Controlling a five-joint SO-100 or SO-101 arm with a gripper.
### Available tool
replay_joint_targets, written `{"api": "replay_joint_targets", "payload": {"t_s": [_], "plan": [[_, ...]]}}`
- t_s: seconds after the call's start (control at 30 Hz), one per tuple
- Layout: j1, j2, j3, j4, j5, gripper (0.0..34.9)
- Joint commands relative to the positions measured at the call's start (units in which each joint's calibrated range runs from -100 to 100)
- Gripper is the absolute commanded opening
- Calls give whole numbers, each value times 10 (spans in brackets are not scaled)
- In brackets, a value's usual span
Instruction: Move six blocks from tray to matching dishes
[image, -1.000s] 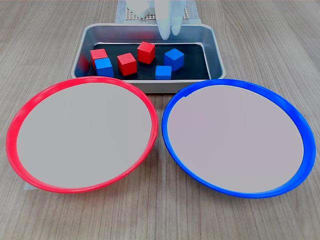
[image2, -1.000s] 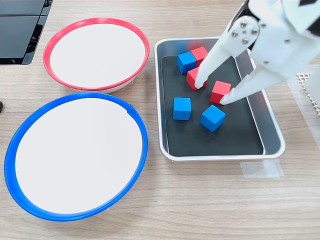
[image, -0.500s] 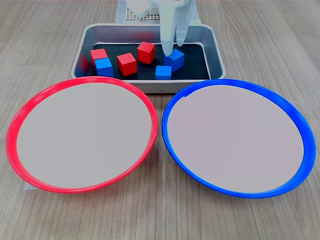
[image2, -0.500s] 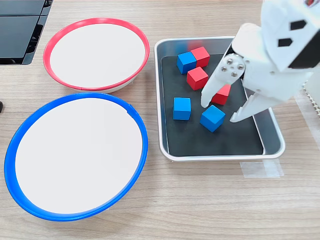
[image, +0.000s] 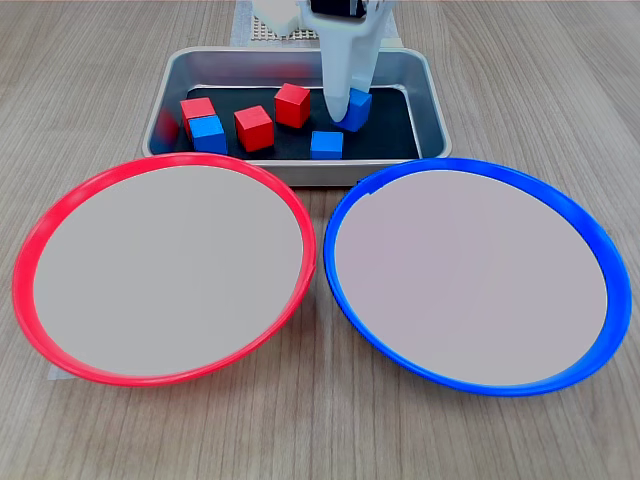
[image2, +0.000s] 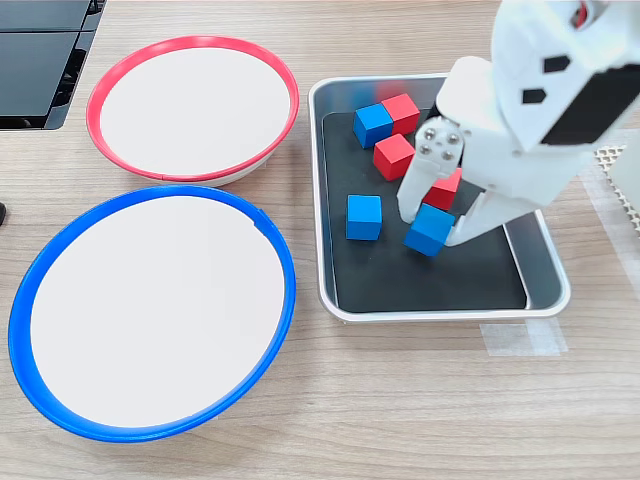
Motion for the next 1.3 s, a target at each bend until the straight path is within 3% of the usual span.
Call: {"api": "replay_joint_targets", "payload": {"t_s": [0.0,0.13,0.2,0.3,0.4,0.5,0.63,0.73,0.77,0.9,1.0,1.07,1.17,1.27], "plan": [[-8,11,-193,80,13,1],[-38,92,-364,46,16,1],[-55,185,-436,-32,22,2],[-73,305,-518,-80,43,9],[-77,359,-554,-83,60,129],[-74,376,-569,-61,64,215],[-66,325,-544,5,73,205],[-50,244,-486,78,95,134],[-41,210,-453,107,109,61],[19,119,-314,167,152,26],[70,87,-212,157,186,43],[91,80,-168,135,202,119],[91,85,-153,106,203,182],[73,98,-159,82,193,199]]}}
